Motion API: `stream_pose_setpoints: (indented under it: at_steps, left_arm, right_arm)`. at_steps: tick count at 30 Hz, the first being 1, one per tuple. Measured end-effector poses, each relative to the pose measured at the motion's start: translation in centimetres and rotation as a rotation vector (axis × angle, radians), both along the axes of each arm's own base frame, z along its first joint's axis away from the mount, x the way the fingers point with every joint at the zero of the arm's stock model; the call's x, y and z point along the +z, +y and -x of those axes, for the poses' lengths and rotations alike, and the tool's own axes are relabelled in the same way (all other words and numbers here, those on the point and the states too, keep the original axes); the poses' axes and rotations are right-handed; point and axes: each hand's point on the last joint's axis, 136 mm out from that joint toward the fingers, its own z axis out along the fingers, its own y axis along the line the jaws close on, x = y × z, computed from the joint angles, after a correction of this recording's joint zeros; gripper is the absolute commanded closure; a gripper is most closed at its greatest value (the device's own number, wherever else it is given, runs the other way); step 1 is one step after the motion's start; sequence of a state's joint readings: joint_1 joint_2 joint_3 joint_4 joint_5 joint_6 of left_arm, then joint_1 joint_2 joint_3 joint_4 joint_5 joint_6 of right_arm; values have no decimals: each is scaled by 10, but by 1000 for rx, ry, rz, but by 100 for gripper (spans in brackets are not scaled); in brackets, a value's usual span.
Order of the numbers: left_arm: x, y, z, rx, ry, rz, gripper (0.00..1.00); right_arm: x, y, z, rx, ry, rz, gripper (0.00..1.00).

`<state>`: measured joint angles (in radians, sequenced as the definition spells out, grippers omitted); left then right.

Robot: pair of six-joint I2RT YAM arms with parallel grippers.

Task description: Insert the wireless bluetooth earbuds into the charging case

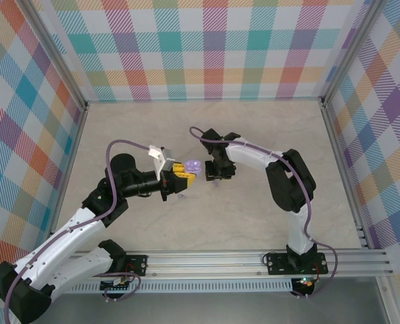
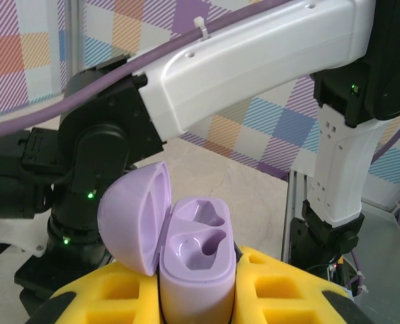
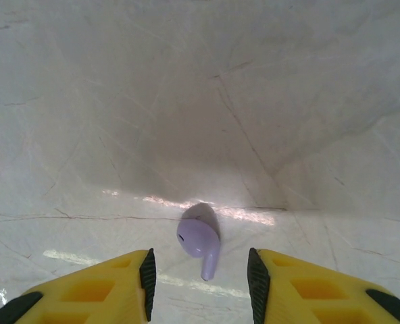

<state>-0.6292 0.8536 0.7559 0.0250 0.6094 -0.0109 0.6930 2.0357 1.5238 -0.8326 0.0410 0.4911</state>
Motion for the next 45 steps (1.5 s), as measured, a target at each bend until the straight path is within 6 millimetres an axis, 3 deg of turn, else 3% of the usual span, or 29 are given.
stream_pose_setpoints:
  at_steps: [16, 39, 45]
  left_arm:
    - [0, 0, 0, 0, 0, 0, 100]
    - [0, 0, -1, 2, -1, 1, 100]
    - [-9, -1, -12, 47, 34, -15, 100]
  right_arm:
    - [-21, 1, 4, -18, 45, 53, 66]
    - [-22, -3, 0, -37, 35, 87, 75]
    - [-21, -6, -1, -52, 23, 44, 75]
